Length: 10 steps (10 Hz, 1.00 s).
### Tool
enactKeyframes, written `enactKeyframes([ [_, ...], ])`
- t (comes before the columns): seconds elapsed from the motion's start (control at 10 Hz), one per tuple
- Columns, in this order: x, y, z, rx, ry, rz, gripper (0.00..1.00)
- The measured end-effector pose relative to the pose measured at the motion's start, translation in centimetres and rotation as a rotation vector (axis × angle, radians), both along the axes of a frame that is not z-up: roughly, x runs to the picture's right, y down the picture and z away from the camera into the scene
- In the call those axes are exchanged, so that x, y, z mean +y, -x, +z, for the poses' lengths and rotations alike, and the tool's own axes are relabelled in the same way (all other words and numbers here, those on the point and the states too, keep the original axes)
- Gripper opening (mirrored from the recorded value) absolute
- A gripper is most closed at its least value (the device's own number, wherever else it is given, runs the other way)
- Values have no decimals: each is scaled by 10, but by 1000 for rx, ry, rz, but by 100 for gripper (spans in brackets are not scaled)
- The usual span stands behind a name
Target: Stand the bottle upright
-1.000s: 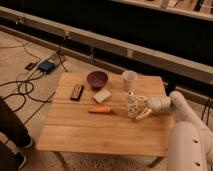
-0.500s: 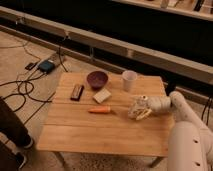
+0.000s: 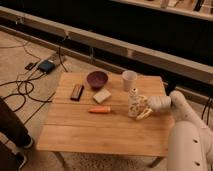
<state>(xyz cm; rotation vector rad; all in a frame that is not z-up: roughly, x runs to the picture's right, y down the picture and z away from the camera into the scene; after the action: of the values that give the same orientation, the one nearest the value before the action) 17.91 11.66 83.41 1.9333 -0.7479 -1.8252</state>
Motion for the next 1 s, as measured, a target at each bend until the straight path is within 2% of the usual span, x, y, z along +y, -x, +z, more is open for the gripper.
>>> enactKeyframes([
  [0.6,-2,0,1,9,3,-8,80],
  [1.0,-2,-14,1,41,6,-16,80],
])
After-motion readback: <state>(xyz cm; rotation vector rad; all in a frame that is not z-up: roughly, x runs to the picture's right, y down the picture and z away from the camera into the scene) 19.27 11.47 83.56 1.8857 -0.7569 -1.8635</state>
